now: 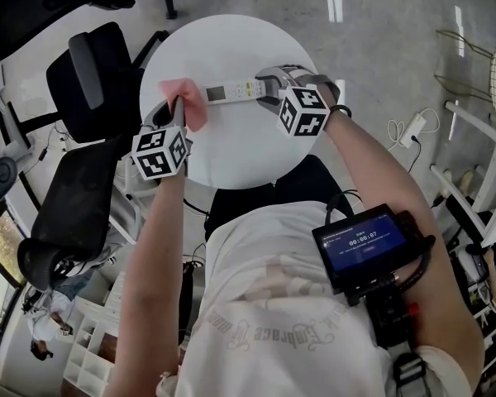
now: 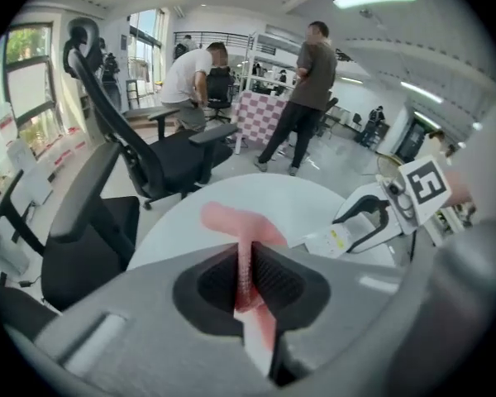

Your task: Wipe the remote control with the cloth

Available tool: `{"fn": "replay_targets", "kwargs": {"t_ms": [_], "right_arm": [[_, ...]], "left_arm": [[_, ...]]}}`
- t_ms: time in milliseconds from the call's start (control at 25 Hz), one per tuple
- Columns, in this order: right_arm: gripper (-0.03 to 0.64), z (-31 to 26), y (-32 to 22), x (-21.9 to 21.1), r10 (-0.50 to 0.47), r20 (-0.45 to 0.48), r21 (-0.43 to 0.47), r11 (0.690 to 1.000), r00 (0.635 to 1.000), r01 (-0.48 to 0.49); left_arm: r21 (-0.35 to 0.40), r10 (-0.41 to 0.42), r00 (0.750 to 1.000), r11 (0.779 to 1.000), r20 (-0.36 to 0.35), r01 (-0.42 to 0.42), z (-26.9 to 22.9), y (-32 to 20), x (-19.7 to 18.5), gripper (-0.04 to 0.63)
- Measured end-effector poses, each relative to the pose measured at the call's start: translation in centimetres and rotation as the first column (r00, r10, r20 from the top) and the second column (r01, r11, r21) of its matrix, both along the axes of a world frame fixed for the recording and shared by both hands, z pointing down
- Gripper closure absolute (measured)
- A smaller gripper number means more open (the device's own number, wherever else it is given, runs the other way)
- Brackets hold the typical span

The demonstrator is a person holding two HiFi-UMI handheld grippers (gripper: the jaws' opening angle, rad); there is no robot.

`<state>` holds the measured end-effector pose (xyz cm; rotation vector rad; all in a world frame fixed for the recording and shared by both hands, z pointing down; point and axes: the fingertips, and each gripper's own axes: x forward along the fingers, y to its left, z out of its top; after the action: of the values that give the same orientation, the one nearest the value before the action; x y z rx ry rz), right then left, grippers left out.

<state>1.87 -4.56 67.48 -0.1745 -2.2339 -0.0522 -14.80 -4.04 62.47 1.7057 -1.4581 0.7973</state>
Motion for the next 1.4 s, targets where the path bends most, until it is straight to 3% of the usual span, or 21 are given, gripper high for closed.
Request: {"fn": "replay_targets", "kwargs": {"t_ms": [200,360,600,920,1120,1200,1400], "right_arm": [[0.397,0.2,-0.1,0.1,0.008,-0.003,-0.002,1.000,1.000,-0.009],[0.397,0.2,-0.2,0.1,0.008,-0.008,0.001,1.000,1.000,-0.008],[0.397,0.2,-0.3,0.2,0.026,-0.010,-0.002,1.000,1.000,-0.026],[0.397,0.1,-0.2,0.2,0.031,-0.013,0.001,1.000,0.999,-0.031],[0.397,0.3,-0.4,0.4,0.034,-0.025,0.003,0.999,0.999,-0.034],[0.394,0.4,-0.4,0.5,0.035,-0.034,-0.001,0.999,0.999,-0.035],[0.340,-0.2,-0.5,-0.4,0.009,-0.041,0.016,1.000,0.999,-0.008]], "left_arm": [[-0.099,0.147,0.989,0.984,-0.010,-0.147,3.4,0.0,5.2,0.571],[-0.102,0.198,0.980,0.974,-0.031,-0.200,4.2,-1.3,8.5,0.571],[-0.072,0.175,0.981,0.981,-0.088,-0.181,3.3,-2.5,11.7,0.572],[-0.048,0.225,0.962,0.971,-0.157,-0.235,2.8,-2.5,15.1,0.571],[-0.024,0.247,0.928,0.964,-0.280,-0.264,2.2,-2.5,17.5,0.571],[-0.022,0.232,0.928,0.968,-0.292,-0.249,2.1,-2.2,17.4,0.571],[-0.004,0.082,0.949,0.996,-0.303,-0.088,0.6,-1.2,13.8,0.571]]}}
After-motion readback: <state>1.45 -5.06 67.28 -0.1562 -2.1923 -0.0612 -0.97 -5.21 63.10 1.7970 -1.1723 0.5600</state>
